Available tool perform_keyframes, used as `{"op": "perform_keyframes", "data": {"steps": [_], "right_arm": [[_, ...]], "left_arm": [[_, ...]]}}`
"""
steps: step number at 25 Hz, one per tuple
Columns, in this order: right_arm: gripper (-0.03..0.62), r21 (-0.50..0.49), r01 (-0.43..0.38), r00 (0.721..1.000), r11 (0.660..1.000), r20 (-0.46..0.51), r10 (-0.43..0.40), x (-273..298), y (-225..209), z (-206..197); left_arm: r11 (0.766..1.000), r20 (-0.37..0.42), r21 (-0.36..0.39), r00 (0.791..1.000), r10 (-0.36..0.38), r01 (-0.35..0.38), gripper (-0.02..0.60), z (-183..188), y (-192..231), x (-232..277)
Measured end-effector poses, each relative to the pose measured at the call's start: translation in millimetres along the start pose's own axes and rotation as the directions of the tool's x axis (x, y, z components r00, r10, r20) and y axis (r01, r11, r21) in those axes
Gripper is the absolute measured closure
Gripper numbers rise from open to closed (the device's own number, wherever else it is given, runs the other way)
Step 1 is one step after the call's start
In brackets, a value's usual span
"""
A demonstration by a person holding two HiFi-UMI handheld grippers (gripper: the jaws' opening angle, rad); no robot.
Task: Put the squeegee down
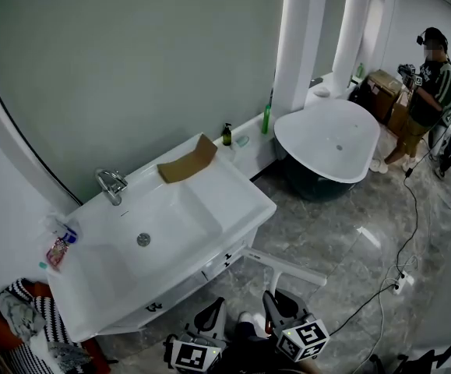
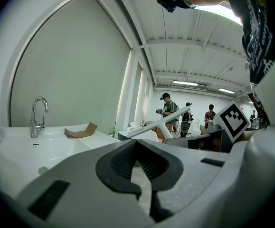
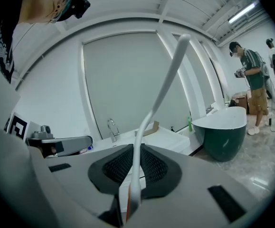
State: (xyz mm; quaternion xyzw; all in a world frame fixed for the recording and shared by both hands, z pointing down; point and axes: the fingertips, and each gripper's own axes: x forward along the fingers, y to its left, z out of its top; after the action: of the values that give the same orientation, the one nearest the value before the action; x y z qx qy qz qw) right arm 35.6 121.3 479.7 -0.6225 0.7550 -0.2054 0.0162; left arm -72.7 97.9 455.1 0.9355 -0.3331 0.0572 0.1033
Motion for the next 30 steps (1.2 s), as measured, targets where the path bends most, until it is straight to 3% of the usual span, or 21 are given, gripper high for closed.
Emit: {"op": "perform_keyframes", "data": {"steps": [14,20,30], "right_arm": [[0.539,-0.001,-0.039,0.998,0.999,-0.048,0.039,16.4,-59.9,9.9],[0.537,0.013,-0.044,0.996,0.999,-0.072,0.045,35.6,-70.2,6.3],[0.539,-0.012,-0.012,0.997,1.000,-0.074,0.012,105.0,-86.7,38.3]], "left_arm": [[0.998,0.022,-0.031,0.998,0.061,-0.060,0.577,3.6,-12.6,49.8],[0.997,0.004,-0.047,0.999,0.053,-0.053,0.577,-0.9,-2.5,68.4],[0.999,0.024,-0.032,1.000,-0.009,0.010,0.577,30.7,45.4,133.9]]}}
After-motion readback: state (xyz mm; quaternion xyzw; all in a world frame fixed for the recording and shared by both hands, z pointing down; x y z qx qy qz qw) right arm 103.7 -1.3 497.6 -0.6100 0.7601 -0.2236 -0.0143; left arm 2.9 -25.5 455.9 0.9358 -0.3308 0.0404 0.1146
